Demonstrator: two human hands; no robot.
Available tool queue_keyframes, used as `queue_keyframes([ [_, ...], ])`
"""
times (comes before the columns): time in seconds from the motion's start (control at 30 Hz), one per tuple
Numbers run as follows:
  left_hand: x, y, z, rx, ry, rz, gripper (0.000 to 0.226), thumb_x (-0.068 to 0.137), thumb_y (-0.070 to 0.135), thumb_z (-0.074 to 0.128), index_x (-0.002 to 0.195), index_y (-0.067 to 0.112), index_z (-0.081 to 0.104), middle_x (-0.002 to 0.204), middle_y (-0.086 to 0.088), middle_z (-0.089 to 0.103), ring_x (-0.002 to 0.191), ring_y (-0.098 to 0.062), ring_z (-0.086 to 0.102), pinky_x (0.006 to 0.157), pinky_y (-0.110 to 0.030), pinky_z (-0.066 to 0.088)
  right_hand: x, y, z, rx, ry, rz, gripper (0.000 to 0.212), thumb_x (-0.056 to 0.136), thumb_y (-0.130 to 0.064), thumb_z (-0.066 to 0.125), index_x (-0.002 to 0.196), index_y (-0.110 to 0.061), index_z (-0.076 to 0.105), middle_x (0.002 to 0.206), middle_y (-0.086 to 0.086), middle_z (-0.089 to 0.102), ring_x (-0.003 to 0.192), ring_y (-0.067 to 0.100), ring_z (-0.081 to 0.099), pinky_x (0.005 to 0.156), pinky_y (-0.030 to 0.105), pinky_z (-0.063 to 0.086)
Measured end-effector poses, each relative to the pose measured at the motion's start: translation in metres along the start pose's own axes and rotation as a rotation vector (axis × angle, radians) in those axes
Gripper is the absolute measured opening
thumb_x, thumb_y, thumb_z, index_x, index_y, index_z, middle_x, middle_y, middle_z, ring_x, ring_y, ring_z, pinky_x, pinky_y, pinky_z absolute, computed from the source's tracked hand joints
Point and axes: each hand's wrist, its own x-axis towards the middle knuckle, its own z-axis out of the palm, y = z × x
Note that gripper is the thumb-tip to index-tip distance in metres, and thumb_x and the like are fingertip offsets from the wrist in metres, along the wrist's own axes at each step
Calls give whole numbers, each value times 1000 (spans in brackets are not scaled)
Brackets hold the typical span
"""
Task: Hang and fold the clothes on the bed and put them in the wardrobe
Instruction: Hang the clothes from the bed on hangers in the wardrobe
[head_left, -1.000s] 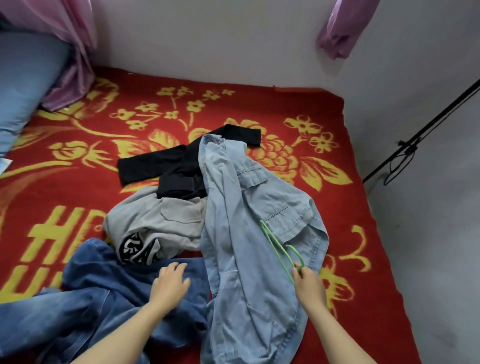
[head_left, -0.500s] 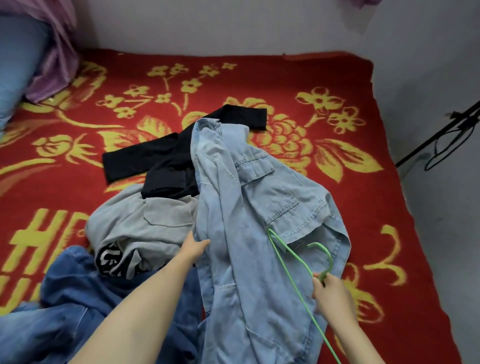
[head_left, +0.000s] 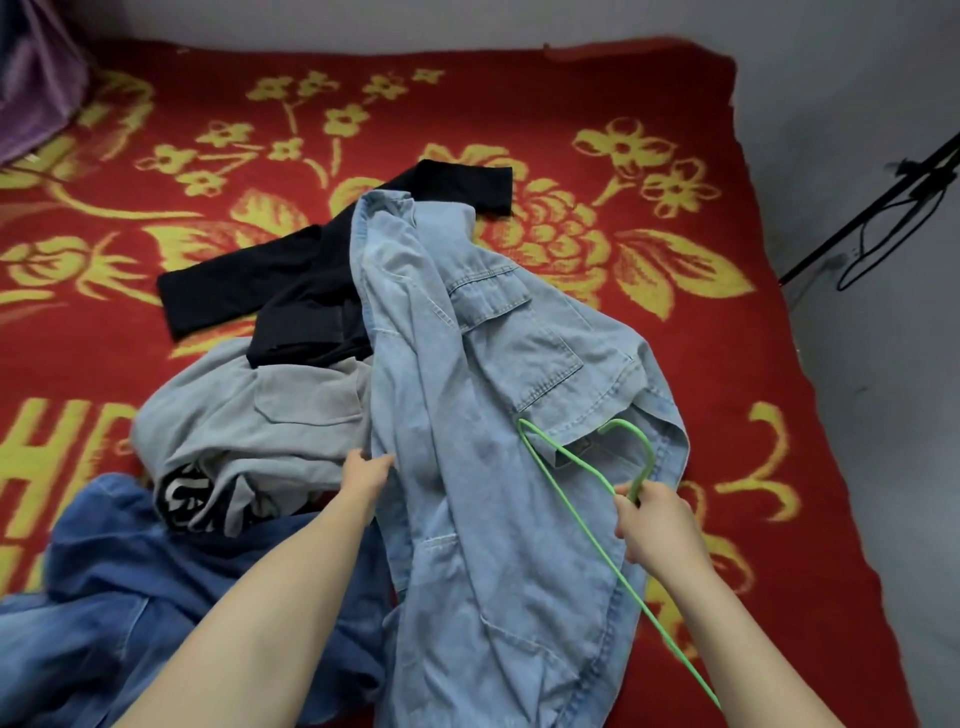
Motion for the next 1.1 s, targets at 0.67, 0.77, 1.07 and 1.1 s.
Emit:
queue_keyframes([
  [0.67,-206,-42,-128,147,454,569,43,77,-17,54,112,5,68,68,-3,47,65,-26,49,63,-27,34,-92,-10,48,-93,-2,-96,30,96,-19,43,66,-19,43,82,14,62,90,31,61,65,33,38],
  [0.77,-235,-54,-137,224,396,775,38,73,-22,59,102,0,71,73,4,37,61,-19,43,56,-28,34,-119,-17,50,89,73,-169,22,97,-17,43,106,-12,62,83,14,65,77,27,60,61,34,36],
  [1.07,-317,-99,-163,557,207,1272,32,54,-3,70,80,15,76,59,0,44,36,-16,45,29,-20,32,-180,-83,87,239,-94,-327,29,95,-27,50,67,-18,48,72,9,58,74,25,55,75,42,48],
  [1.1,-323,-108,-169,552,190,1287,37,53,-4,74,82,19,75,61,1,43,36,-16,45,30,-21,32,-188,-86,96,208,-112,-317,31,94,-33,52,68,-19,43,76,9,57,76,25,55,75,40,48],
])
